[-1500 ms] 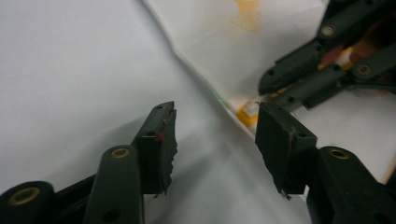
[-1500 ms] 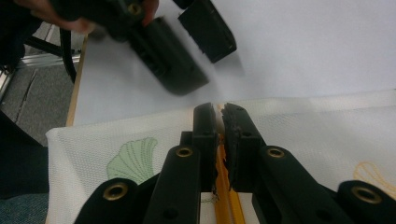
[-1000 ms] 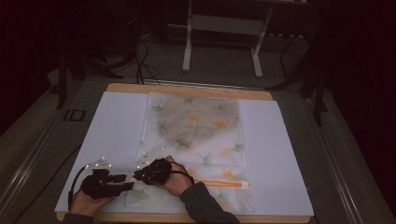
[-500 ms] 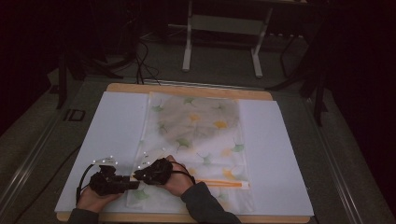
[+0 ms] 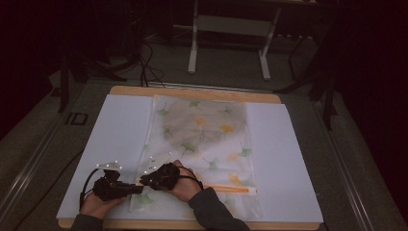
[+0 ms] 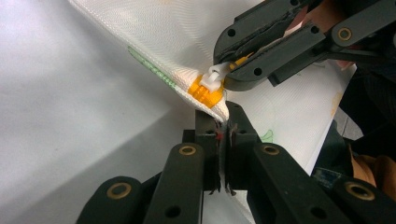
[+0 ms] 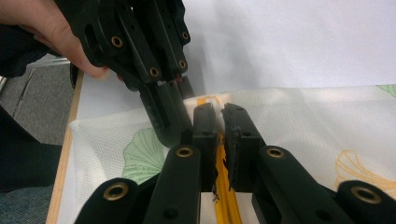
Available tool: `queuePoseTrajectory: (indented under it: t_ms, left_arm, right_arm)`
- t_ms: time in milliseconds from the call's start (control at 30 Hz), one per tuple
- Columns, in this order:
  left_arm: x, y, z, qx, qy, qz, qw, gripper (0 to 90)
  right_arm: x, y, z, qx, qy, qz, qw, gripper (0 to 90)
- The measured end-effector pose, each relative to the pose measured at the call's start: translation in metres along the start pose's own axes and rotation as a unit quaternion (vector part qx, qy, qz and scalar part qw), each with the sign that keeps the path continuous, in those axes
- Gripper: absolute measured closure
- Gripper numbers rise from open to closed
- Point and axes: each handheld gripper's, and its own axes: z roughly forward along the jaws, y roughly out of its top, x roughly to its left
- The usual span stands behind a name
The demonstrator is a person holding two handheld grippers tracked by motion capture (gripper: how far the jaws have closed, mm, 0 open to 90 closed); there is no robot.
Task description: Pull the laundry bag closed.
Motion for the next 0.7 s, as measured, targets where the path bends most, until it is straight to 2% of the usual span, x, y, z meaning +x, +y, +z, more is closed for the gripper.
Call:
queuePoseTrajectory:
  t_ms: [700]
  left_arm:
    - [-0.0017, -0.0002, -0.0006, -0.004, -0.004, 0.002, 1.0000, 88.2]
  right_arm:
    - [-0.0017, -0.0066, -0.0032, 0.005, 0.006, 0.001, 1.0000, 84.1]
